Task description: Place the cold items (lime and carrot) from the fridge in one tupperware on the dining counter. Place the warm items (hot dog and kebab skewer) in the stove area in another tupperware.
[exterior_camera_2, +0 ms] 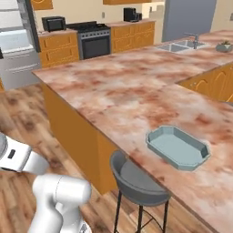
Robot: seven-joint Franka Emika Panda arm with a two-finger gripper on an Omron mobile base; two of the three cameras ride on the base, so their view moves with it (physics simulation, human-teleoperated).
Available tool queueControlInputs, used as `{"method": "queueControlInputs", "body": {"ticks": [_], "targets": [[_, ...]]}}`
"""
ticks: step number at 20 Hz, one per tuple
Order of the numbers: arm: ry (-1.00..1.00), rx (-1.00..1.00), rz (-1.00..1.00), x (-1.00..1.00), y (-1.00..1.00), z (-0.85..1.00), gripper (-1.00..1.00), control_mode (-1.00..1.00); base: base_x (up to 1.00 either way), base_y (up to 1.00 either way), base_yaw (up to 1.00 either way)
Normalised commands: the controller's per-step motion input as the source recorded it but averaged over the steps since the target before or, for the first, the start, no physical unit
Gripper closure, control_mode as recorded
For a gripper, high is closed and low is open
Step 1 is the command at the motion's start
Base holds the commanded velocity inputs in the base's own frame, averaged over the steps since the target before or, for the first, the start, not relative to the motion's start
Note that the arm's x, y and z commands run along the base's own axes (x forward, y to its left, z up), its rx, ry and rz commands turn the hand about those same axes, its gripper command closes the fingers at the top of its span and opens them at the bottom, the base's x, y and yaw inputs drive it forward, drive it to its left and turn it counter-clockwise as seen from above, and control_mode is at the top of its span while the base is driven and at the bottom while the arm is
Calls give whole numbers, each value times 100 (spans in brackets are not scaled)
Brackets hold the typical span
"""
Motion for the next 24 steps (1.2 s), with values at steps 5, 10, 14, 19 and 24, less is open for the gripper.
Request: {"method": "queueControlInputs", "body": {"ticks": [5,10,14,19,24], "targets": [[0,0,0,0,0,0,-100,100,68,100,4],[0,0,0,0,0,0,-100,100,68,100,0],[0,0,0,0,0,0,-100,100,64,100,0],[0,0,0,0,0,0,-100,100,64,100,0],[0,0,0,0,0,0,-100,100,63,100,0]]}}
